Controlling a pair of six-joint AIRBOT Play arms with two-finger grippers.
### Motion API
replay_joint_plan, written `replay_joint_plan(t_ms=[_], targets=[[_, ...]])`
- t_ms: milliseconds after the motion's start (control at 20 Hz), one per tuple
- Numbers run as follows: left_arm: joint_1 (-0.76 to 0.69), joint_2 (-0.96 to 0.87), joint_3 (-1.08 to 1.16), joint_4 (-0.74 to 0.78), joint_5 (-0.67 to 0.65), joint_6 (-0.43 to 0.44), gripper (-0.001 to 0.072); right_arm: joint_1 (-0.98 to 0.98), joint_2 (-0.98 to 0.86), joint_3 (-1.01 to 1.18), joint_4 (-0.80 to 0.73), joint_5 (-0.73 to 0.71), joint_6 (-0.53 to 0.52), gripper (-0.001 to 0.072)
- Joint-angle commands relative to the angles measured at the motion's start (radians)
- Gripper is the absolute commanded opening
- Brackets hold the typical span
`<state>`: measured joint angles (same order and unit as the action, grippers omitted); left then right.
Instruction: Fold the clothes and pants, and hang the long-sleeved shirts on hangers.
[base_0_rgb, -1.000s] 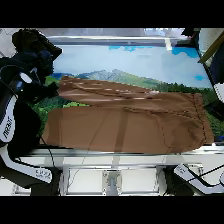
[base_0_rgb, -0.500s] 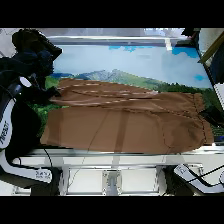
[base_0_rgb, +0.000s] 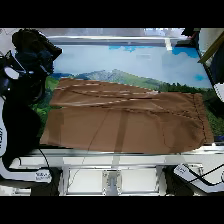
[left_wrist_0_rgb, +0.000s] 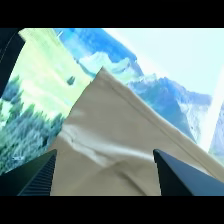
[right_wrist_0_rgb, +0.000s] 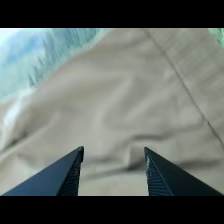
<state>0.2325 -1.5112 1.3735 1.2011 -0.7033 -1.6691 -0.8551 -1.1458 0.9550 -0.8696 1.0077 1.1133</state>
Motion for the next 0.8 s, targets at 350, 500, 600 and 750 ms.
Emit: replay_joint_plan(t_ms=[350, 500, 600, 750], targets=[[-0.002, -0.164, 0.196, -0.084, -0.200, 0.084, 0.0709, 0.016, -0.293, 0.294, -0.047, 0.121, 0.076, 0.0460], [0.038, -0.114, 0.196, -0.103, -0.258, 0.061, 0.0605, -0.046, -0.241, 0.295, -0.088, 0.192, 0.016, 0.0459], [0.066, -0.054, 0.184, -0.075, -0.378, 0.061, 0.0606, -0.123, -0.190, 0.284, -0.084, 0.252, -0.016, 0.0459], [0.072, 0.141, -0.004, 0.089, -0.497, 0.034, 0.0606, -0.257, -0.094, 0.181, -0.056, 0.320, -0.112, 0.0460]])
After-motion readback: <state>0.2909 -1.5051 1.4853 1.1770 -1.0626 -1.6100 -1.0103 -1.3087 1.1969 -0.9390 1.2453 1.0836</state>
